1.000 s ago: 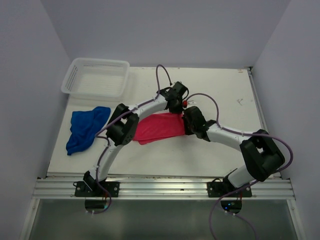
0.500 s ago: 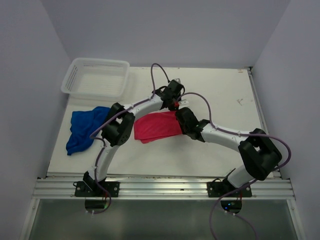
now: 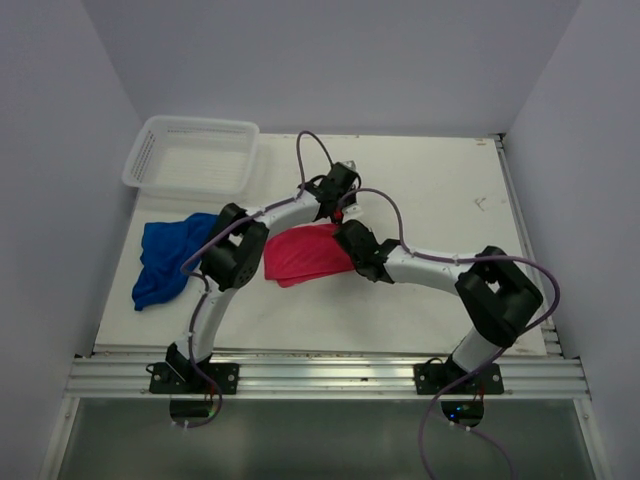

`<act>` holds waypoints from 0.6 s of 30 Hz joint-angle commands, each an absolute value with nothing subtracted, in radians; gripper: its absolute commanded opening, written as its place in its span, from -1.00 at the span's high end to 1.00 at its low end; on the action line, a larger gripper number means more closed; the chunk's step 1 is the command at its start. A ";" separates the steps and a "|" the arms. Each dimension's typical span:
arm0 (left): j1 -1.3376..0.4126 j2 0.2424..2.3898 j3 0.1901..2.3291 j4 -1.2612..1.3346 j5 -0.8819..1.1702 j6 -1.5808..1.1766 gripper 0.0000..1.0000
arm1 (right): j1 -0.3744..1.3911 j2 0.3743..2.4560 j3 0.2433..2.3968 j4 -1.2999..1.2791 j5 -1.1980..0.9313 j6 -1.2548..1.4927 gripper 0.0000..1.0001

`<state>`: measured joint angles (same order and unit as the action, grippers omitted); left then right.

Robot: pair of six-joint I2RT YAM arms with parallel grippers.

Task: Roll the towels
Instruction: Roll the towel

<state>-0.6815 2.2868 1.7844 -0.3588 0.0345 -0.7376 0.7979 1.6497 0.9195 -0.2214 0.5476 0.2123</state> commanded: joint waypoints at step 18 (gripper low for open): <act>-0.604 2.210 1.706 -0.196 0.087 -0.664 1.00 | 0.969 1.808 1.005 -0.167 0.706 0.029 1.00</act>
<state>-0.6304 2.2696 1.7172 -0.2996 0.1379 -0.7101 0.9291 1.7805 0.9688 -0.1688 0.7212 0.0978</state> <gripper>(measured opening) 0.105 0.108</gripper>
